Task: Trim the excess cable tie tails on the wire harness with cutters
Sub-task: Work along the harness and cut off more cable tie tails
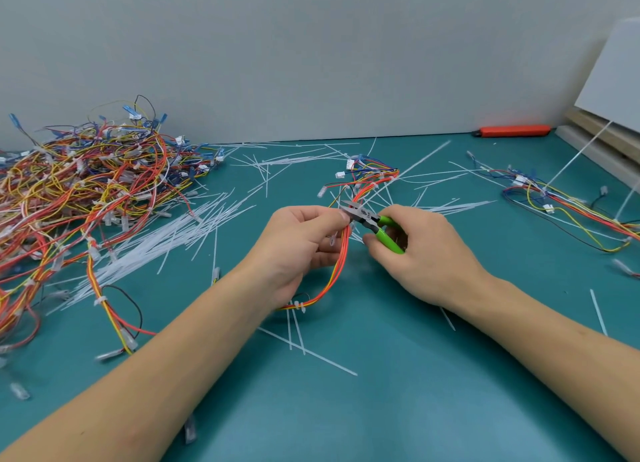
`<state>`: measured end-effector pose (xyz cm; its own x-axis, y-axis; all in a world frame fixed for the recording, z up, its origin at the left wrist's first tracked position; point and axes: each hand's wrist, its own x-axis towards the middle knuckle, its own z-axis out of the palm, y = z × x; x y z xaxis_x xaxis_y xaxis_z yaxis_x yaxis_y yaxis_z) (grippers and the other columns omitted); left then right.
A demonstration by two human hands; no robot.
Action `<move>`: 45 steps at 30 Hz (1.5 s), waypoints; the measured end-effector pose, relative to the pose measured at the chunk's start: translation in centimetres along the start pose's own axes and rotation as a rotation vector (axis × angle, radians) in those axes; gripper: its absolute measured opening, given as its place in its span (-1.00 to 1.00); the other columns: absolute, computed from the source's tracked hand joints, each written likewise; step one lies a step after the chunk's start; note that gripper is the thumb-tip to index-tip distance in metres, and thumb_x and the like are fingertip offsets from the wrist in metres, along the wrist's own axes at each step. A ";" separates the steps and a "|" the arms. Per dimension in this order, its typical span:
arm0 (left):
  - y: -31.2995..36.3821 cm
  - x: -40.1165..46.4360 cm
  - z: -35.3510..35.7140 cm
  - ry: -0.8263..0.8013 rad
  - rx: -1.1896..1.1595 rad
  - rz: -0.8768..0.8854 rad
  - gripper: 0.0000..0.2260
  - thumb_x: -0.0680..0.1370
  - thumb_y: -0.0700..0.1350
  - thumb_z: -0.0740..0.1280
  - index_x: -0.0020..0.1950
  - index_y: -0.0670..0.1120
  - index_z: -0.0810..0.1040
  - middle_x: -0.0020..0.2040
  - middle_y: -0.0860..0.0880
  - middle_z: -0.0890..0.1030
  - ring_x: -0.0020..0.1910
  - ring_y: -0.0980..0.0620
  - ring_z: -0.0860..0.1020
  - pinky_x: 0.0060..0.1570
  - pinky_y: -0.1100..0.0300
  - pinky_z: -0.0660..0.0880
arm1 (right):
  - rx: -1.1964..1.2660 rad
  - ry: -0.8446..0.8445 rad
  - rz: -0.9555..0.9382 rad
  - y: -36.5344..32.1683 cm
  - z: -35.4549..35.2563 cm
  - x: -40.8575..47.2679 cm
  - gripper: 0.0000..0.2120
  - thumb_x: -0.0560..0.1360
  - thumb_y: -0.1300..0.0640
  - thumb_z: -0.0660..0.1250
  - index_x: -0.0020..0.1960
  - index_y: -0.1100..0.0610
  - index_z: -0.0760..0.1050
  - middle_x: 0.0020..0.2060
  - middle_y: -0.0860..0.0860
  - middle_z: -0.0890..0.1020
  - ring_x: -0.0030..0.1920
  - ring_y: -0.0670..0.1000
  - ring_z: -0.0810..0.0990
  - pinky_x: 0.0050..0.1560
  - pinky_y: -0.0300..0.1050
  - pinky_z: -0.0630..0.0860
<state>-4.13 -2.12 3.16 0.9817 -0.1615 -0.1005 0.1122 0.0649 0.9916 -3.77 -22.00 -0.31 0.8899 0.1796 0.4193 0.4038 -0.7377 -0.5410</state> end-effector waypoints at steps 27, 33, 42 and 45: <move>0.0 0.1 -0.4 -0.080 -0.059 -0.039 -0.86 0.59 -0.19 0.40 -0.15 -0.12 0.69 -0.24 -0.06 0.57 -0.42 0.11 0.51 -0.37 0.27 0.53 | -0.068 0.015 0.026 0.2 0.2 -0.3 -0.58 0.53 -0.17 0.33 -0.33 0.02 0.25 -0.37 -0.13 0.49 -0.40 0.00 0.40 -0.43 -0.09 0.24; 0.1 0.0 -0.4 -0.075 -0.050 -0.030 -0.88 0.57 -0.18 0.42 -0.15 -0.12 0.70 -0.23 -0.09 0.57 -0.43 0.11 0.52 -0.37 0.26 0.53 | -0.017 0.007 -0.042 0.0 0.0 -0.1 -0.78 0.53 -0.15 0.36 -0.19 -0.07 0.42 -0.38 -0.16 0.49 -0.25 -0.13 0.48 -0.26 -0.08 0.36; 0.2 0.1 -0.5 -0.112 -0.101 -0.094 -0.81 0.58 -0.18 0.40 -0.21 -0.09 0.72 -0.23 -0.07 0.55 -0.43 0.13 0.52 -0.36 0.27 0.55 | -0.018 0.003 -0.044 0.1 -0.1 0.0 -0.77 0.53 -0.17 0.35 -0.16 -0.04 0.46 -0.37 -0.15 0.50 -0.26 -0.10 0.48 -0.26 -0.09 0.37; 0.2 0.1 -0.6 -0.126 -0.139 -0.132 -0.87 0.59 -0.17 0.39 -0.14 -0.13 0.67 -0.23 -0.07 0.52 -0.43 0.13 0.51 -0.34 0.26 0.55 | -0.059 0.029 -0.015 0.0 0.0 -0.2 -0.63 0.53 -0.17 0.35 -0.29 0.01 0.32 -0.41 -0.09 0.48 -0.36 -0.02 0.43 -0.41 -0.09 0.28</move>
<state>-3.89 -1.52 3.33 0.9312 -0.2984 -0.2095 0.2675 0.1687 0.9487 -3.93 -22.08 -0.40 0.8770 0.1729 0.4484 0.4033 -0.7722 -0.4910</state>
